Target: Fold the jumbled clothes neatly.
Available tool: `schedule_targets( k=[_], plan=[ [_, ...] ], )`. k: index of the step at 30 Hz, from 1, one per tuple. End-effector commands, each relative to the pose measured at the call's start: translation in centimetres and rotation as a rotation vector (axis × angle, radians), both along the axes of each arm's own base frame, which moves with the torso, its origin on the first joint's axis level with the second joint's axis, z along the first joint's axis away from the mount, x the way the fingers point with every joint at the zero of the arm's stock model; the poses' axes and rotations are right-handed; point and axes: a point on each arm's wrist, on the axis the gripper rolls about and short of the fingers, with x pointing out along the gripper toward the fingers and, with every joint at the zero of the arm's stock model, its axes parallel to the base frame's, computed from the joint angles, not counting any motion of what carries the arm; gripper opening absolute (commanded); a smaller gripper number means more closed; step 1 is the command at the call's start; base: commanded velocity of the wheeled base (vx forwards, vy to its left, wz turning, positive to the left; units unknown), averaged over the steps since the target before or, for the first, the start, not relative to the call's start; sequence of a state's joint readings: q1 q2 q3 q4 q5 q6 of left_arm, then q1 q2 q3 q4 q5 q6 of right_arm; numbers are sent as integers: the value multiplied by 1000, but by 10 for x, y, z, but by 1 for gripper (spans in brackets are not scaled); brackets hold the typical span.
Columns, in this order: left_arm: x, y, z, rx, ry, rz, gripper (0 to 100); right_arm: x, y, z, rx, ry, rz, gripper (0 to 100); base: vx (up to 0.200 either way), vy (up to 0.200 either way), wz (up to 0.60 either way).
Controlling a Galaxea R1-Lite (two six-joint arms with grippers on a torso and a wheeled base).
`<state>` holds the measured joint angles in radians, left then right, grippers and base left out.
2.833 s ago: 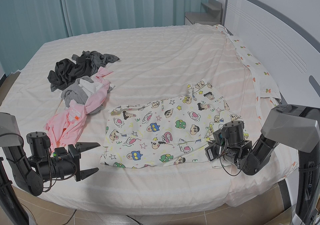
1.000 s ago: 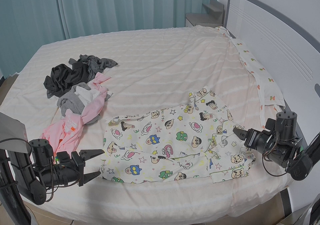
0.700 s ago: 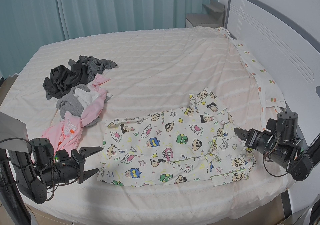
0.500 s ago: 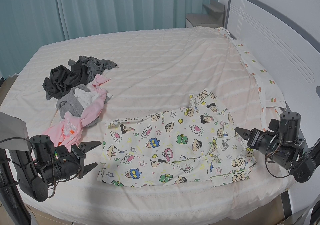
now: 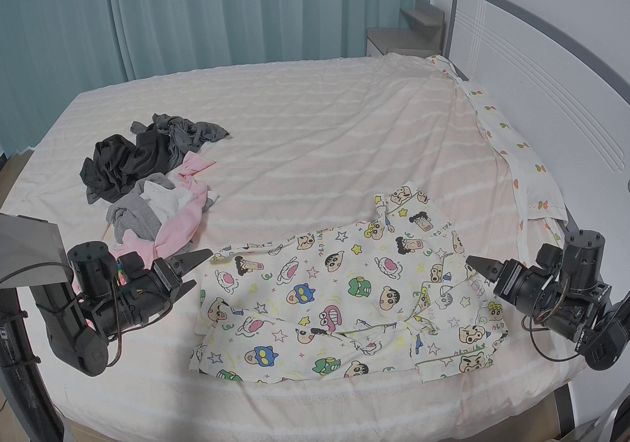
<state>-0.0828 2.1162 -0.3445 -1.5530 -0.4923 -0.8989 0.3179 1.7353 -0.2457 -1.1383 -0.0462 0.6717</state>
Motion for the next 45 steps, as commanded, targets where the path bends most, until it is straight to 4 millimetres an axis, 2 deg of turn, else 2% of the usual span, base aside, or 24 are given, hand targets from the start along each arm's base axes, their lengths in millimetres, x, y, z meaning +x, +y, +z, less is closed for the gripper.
schedule_targets(
  k=[1,7,9,10,11,13,18,22,26,34,40,45],
  plan=[
    [30,-4,-11,47,-11,-16,100,-1,-2,-12,-4,29,3,100,0,0,0],
    [75,-12,-6,160,74,-31,100,1,-3,-32,-8,58,-5,100,0,0,0],
    [79,-14,-6,189,85,-30,100,1,-3,-34,-7,54,-6,100,0,0,0],
    [86,-15,-12,288,111,-28,100,0,-5,-38,-2,36,-14,100,0,0,0],
    [86,-15,-12,288,111,-28,100,0,-5,-38,-2,36,-14,100,0,0,0],
    [94,-15,-17,412,116,-29,100,0,-5,-42,8,-2,-15,100,0,0,0],
    [109,-27,-16,468,103,3,100,-2,-3,-44,7,-3,-6,100,0,0,0],
    [121,-31,-28,589,69,33,100,-2,-3,-43,-1,-10,-3,100,0,0,0],
    [125,-33,-44,703,56,8,100,-2,-3,-42,-4,-10,-4,100,0,0,0],
    [122,-48,-41,727,25,-34,100,-3,-3,-43,-4,-9,0,100,0,0,0],
    [118,-45,-17,719,3,-17,100,-3,-2,-42,-4,-10,1,100,0,0,0],
    [113,-42,16,707,-29,2,100,-3,-3,-43,-5,-9,0,100,0,0,0]
  ],
)
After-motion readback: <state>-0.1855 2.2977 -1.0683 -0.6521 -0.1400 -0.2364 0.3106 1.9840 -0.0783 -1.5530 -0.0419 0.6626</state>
